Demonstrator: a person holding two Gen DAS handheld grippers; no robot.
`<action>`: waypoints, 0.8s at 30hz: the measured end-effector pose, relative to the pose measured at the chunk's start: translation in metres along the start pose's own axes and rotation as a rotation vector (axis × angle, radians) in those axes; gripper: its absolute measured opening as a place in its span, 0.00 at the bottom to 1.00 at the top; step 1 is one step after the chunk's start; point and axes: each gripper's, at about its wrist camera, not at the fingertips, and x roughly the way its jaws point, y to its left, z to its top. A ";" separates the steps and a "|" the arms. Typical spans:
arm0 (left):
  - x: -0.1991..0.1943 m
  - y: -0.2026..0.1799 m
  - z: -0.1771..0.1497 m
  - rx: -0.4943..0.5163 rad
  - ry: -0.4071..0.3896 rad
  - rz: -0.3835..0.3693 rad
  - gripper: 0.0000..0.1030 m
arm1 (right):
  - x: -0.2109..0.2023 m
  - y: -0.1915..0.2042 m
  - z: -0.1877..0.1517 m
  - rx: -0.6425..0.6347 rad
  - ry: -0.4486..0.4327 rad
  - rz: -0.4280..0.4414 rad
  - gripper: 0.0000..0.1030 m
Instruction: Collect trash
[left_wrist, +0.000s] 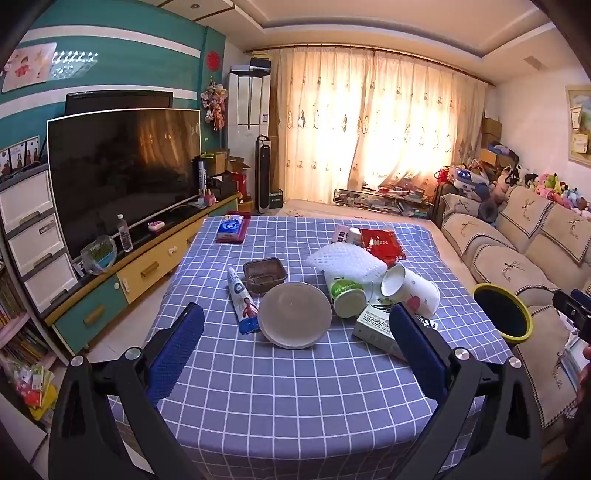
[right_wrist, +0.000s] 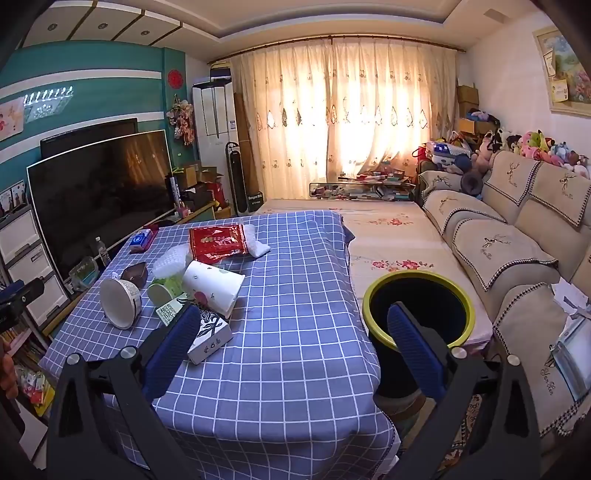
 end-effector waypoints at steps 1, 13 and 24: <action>0.001 0.000 0.000 0.004 0.012 0.002 0.96 | 0.000 0.000 0.000 0.000 0.000 0.000 0.94; -0.003 0.000 0.000 -0.004 -0.011 -0.008 0.96 | 0.002 -0.001 -0.002 -0.002 0.012 0.006 0.94; -0.005 0.002 -0.001 -0.013 -0.007 -0.016 0.96 | 0.007 -0.001 -0.004 0.002 0.027 0.006 0.94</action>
